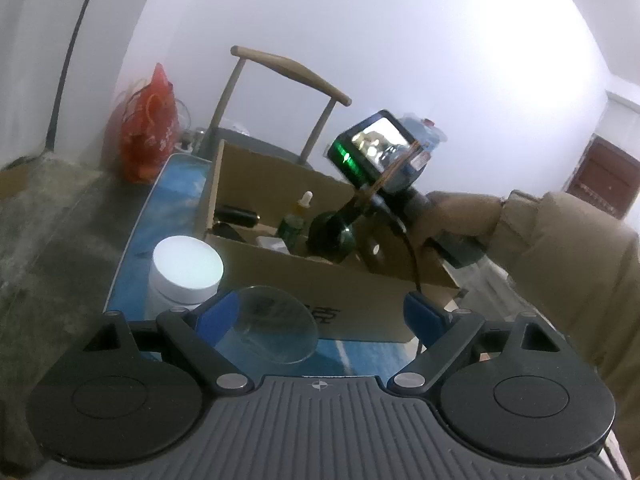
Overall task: Organize rigid objects
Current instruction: 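Withdraw the right gripper from the green ball inside the box, then move the right gripper to the clear glass cup and close around it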
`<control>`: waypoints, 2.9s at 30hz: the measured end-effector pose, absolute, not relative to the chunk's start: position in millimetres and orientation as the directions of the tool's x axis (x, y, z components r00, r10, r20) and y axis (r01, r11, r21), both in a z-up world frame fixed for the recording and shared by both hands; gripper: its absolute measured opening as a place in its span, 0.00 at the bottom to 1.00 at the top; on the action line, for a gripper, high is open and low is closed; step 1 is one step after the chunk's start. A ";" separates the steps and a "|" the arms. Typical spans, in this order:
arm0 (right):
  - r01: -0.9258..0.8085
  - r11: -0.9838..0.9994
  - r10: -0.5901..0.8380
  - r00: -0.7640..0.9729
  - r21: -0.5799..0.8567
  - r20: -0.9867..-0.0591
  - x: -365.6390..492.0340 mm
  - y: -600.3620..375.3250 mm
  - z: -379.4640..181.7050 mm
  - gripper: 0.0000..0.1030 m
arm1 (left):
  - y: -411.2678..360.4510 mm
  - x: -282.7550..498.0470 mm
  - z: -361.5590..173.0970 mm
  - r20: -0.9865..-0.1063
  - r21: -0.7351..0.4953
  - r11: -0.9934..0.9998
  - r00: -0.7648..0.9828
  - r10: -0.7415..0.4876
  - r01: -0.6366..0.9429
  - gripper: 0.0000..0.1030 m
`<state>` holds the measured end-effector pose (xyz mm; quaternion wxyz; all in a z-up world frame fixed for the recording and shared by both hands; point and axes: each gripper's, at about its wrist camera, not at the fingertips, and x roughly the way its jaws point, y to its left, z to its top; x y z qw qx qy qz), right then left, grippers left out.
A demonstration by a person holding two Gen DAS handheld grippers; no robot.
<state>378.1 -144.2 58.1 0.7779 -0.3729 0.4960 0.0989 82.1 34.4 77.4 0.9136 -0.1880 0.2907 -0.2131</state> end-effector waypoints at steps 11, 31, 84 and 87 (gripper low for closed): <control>-0.453 0.838 -0.098 0.423 -0.303 -0.901 380.3 -162.9 65.8 0.75 | 35.5 81.3 77.4 -0.449 -0.473 0.835 0.739 -0.502 0.280 0.88; -0.416 0.858 -0.082 0.468 -0.302 -0.880 374.8 -196.2 76.0 0.76 | 33.4 80.8 77.3 -0.470 -0.442 0.858 0.748 -0.469 0.261 0.89; -0.375 0.787 0.616 0.508 0.489 -0.602 203.1 -212.3 71.3 0.18 | -23.5 95.5 11.0 -0.611 -0.002 0.967 0.765 -0.202 0.253 0.62; -0.370 0.791 0.611 0.512 0.486 -0.604 199.3 -217.4 71.8 0.18 | -29.6 94.7 12.5 -0.617 -0.007 0.964 0.757 -0.215 0.267 0.62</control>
